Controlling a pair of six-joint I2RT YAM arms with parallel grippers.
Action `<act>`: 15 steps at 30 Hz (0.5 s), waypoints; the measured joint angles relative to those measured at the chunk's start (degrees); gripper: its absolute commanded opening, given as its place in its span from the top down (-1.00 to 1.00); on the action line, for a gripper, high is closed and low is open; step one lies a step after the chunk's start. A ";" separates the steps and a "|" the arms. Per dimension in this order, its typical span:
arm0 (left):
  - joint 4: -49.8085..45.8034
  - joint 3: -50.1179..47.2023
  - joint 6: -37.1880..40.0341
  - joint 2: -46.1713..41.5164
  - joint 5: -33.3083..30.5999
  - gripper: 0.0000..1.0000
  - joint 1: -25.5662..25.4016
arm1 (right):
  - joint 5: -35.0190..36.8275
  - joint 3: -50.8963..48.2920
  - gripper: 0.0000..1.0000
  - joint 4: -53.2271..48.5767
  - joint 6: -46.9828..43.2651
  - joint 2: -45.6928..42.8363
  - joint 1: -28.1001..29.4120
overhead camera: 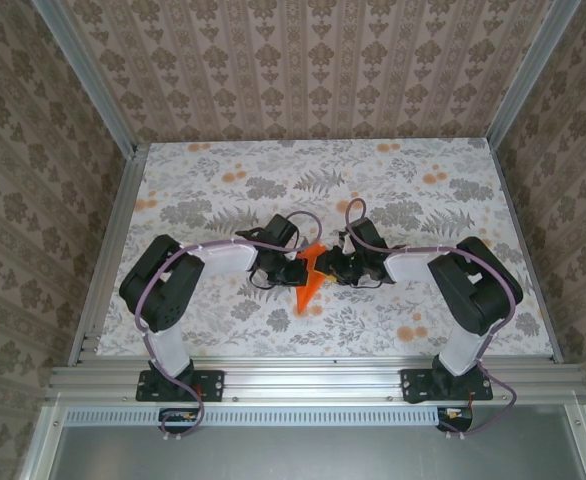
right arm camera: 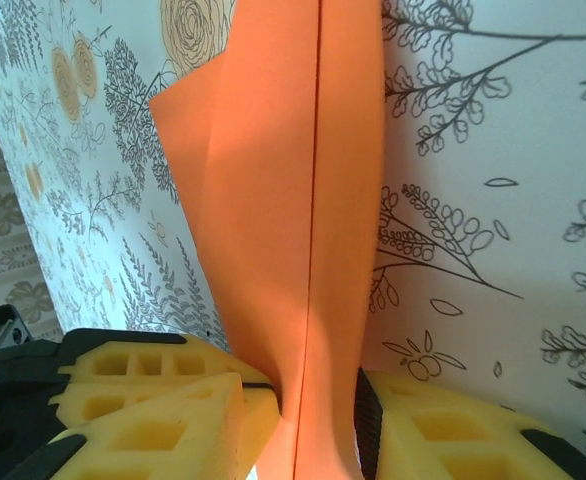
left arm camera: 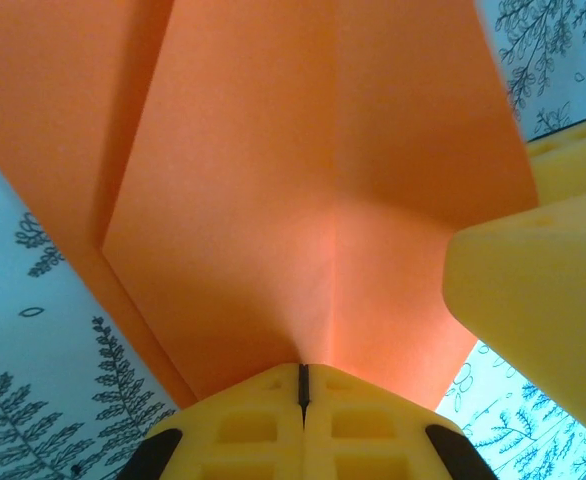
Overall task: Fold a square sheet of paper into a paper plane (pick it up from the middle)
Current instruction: Fourth fold the wing at the center of the table, then turn over the paper at the center of the table.
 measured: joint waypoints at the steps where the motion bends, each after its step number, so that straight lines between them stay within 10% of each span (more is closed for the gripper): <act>1: 0.26 -0.24 -0.02 0.00 0.13 1.00 0.00 | -0.24 0.00 0.28 0.52 0.17 0.39 0.00; 15: 4.48 -3.48 -1.92 -1.49 1.95 1.00 0.72 | -2.84 0.39 0.55 6.47 1.38 4.28 -0.02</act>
